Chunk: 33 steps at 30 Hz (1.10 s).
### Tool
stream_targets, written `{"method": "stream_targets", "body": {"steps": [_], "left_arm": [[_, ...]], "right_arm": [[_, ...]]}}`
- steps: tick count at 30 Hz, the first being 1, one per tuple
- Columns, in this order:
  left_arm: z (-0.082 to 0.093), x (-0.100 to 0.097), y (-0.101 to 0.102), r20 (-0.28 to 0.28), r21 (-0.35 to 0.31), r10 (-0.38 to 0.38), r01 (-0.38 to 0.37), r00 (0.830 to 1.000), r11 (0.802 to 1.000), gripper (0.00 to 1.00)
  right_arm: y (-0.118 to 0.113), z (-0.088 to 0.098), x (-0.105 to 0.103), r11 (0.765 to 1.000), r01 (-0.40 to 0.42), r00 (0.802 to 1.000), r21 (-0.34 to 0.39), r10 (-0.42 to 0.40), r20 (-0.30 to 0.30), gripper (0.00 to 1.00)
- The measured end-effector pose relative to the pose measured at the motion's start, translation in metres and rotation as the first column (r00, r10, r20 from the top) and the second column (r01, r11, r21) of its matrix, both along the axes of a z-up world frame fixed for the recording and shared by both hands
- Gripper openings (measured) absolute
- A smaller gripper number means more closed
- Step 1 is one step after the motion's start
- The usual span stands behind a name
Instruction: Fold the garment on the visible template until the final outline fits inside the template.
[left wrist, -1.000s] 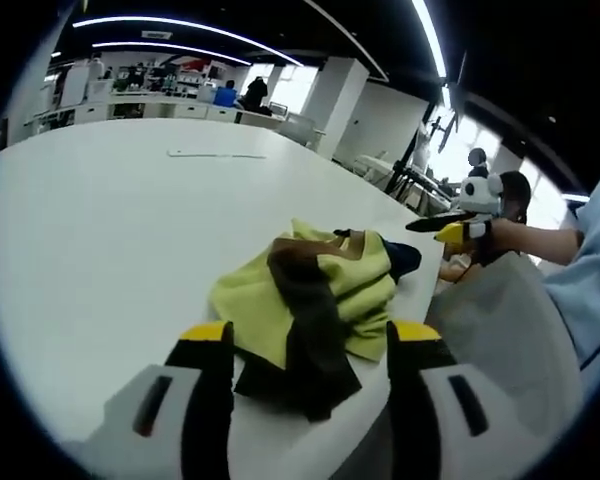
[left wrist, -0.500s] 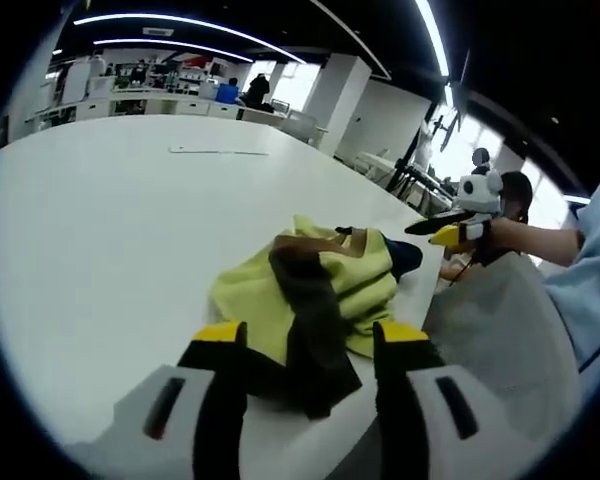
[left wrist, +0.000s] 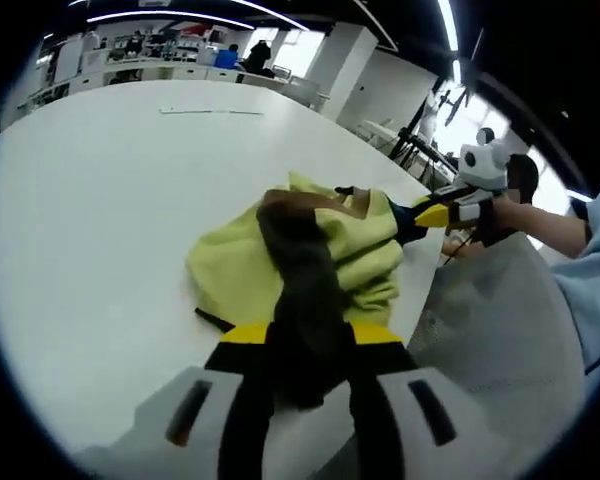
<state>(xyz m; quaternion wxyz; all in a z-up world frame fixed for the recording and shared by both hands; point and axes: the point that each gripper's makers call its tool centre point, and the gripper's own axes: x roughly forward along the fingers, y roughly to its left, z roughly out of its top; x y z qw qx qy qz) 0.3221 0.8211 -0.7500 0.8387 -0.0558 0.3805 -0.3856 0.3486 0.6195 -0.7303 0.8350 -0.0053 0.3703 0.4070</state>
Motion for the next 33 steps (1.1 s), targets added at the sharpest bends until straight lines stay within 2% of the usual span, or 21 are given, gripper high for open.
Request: {"method": "stream_targets", "body": {"steps": [4, 7, 15, 18, 23, 27, 31, 33], "left_arm": [[0.004, 0.003, 0.005, 0.003, -0.005, 0.02, -0.02, 1.0, 1.0, 0.2], [0.009, 0.008, 0.01, -0.01, -0.044, 0.07, -0.07, 0.998, 0.997, 0.13], [0.013, 0.007, 0.01, 0.018, -0.033, 0.062, -0.061, 0.998, 0.998, 0.08], [0.018, 0.01, 0.014, 0.044, -0.039, 0.091, -0.089, 0.995, 0.995, 0.06], [0.032, 0.015, 0.02, 0.057, -0.107, 0.147, -0.141, 0.987, 0.984, 0.06], [0.039, 0.017, 0.024, 0.044, -0.16, 0.184, -0.175, 0.982, 0.971, 0.0], [0.035, 0.018, 0.023, 0.034, -0.157, 0.197, -0.189, 0.98, 0.969, 0.02], [0.032, 0.015, 0.02, 0.01, -0.152, 0.181, -0.178, 0.983, 0.972, 0.0]], "right_arm": [[-0.004, 0.0, 0.002, 1.0, 0.017, 1.0, -0.007, -0.017, -0.004, 0.05], [-0.006, -0.001, 0.004, 1.0, 0.03, 0.999, -0.005, -0.03, -0.009, 0.0], [-0.01, 0.001, 0.005, 0.999, 0.052, 0.999, -0.004, -0.052, -0.001, 0.0], [-0.011, 0.002, 0.005, 0.998, 0.056, 0.998, -0.005, -0.056, 0.001, 0.0], [-0.011, 0.003, 0.005, 0.998, 0.057, 0.998, -0.008, -0.057, 0.004, 0.0], [-0.012, 0.003, 0.004, 0.999, 0.051, 0.999, -0.015, -0.051, 0.006, 0.0], [-0.012, 0.006, 0.006, 0.999, 0.054, 0.999, -0.01, -0.054, 0.007, 0.0], [-0.012, 0.006, 0.006, 0.998, 0.055, 0.998, -0.009, -0.055, 0.007, 0.0]]}}
